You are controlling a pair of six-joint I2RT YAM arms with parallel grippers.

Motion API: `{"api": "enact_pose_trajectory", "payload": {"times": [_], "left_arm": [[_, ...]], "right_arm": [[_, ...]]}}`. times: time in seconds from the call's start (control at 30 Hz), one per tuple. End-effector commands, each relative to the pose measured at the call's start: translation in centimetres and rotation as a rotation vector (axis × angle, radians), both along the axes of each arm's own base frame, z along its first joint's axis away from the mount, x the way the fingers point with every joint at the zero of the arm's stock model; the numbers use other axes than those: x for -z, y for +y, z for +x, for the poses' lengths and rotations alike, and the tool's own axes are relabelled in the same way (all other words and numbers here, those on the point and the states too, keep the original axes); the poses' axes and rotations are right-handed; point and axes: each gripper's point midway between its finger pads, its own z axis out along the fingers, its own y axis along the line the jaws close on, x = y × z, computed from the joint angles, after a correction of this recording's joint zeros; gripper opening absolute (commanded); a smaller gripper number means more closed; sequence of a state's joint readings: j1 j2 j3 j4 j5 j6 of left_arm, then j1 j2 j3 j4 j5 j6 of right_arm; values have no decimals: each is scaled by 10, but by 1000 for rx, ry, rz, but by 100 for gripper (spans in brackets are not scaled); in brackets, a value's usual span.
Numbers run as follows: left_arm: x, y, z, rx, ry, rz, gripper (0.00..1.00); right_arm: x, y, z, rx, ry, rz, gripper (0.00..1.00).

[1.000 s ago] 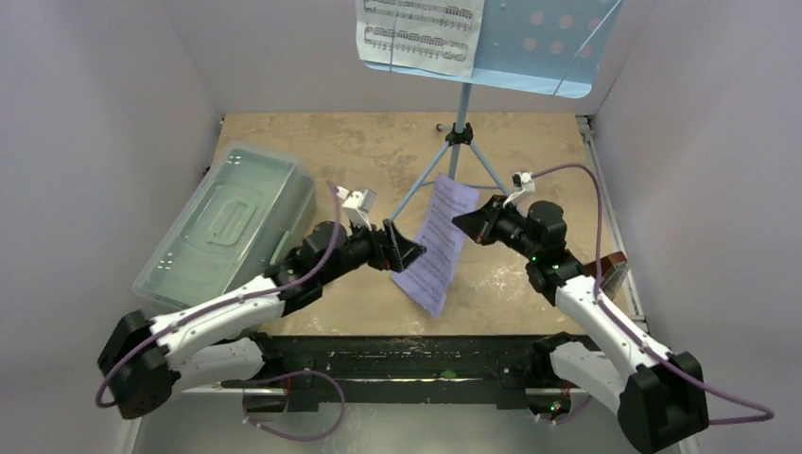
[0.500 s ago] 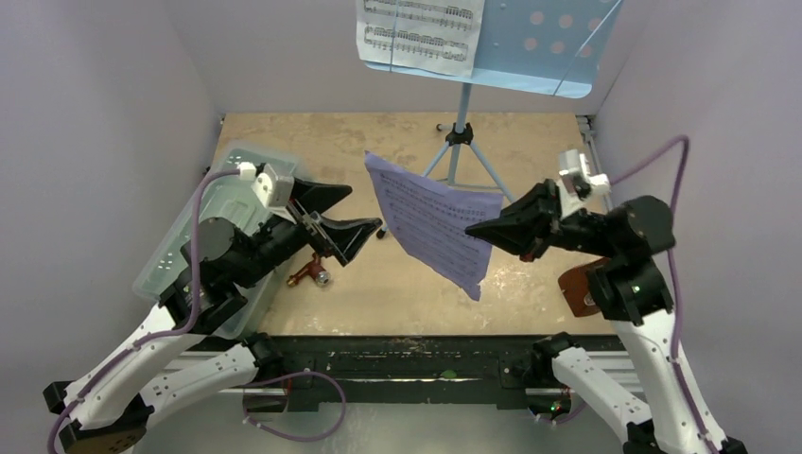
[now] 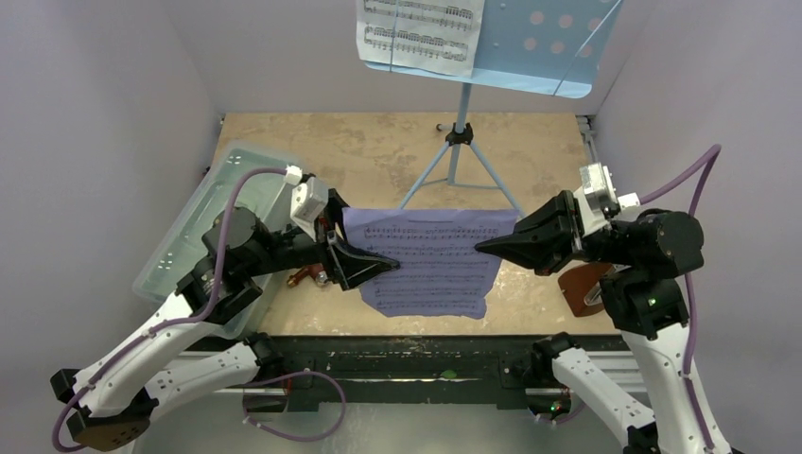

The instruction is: Set up the instrument practice props

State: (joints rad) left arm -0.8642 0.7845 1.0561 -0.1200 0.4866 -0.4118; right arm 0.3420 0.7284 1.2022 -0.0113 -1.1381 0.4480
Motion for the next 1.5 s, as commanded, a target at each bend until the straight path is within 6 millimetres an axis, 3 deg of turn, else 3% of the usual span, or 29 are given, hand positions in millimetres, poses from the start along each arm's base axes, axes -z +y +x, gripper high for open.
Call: {"api": "enact_pose_trajectory", "payload": {"times": [0.0, 0.1, 0.13, 0.2, 0.27, 0.33, 0.4, 0.5, 0.63, 0.73, 0.93, 1.1, 1.37, 1.47], "left_arm": [[-27, 0, -28, 144, -43, -94, 48], [-32, 1, -27, 141, -49, -113, 24], [-32, 1, -23, 118, -49, -112, 20], [-27, 3, -5, 11, -37, -88, 13], [-19, 12, 26, -173, -19, -52, 0], [-10, 25, 56, -351, 6, -15, 0], [-4, 28, 68, -418, 4, 18, 0], [1, 19, 69, -386, -19, 39, 0], [8, 8, 71, -347, -23, 56, 0], [14, 2, 72, -326, -36, 86, 0], [8, -4, 64, -259, -89, 120, 0], [-16, -10, 60, -220, -144, 84, 0], [-69, -23, 79, -266, -181, -38, 0], [-102, -20, 82, -296, -207, -126, 0]], "right_arm": [[-1, -2, 8, 68, 1, 17, 0], [2, -5, 21, 153, 21, 21, 0], [2, -6, 22, 169, 30, 26, 4], [4, -15, 42, 308, 70, 42, 30], [12, -36, 78, 557, 145, 58, 55], [31, -75, 123, 891, 263, 78, 68], [52, -112, 154, 1157, 354, 69, 77], [64, -130, 178, 1303, 363, 26, 77], [47, -155, 204, 1488, 355, 12, 77], [22, -161, 218, 1541, 322, 28, 76], [-53, -164, 216, 1535, 255, 182, 70], [-95, -175, 223, 1601, 231, 254, 65], [-120, -167, 263, 1592, 239, 298, 53], [-123, -170, 276, 1569, 256, 315, 47]]}}
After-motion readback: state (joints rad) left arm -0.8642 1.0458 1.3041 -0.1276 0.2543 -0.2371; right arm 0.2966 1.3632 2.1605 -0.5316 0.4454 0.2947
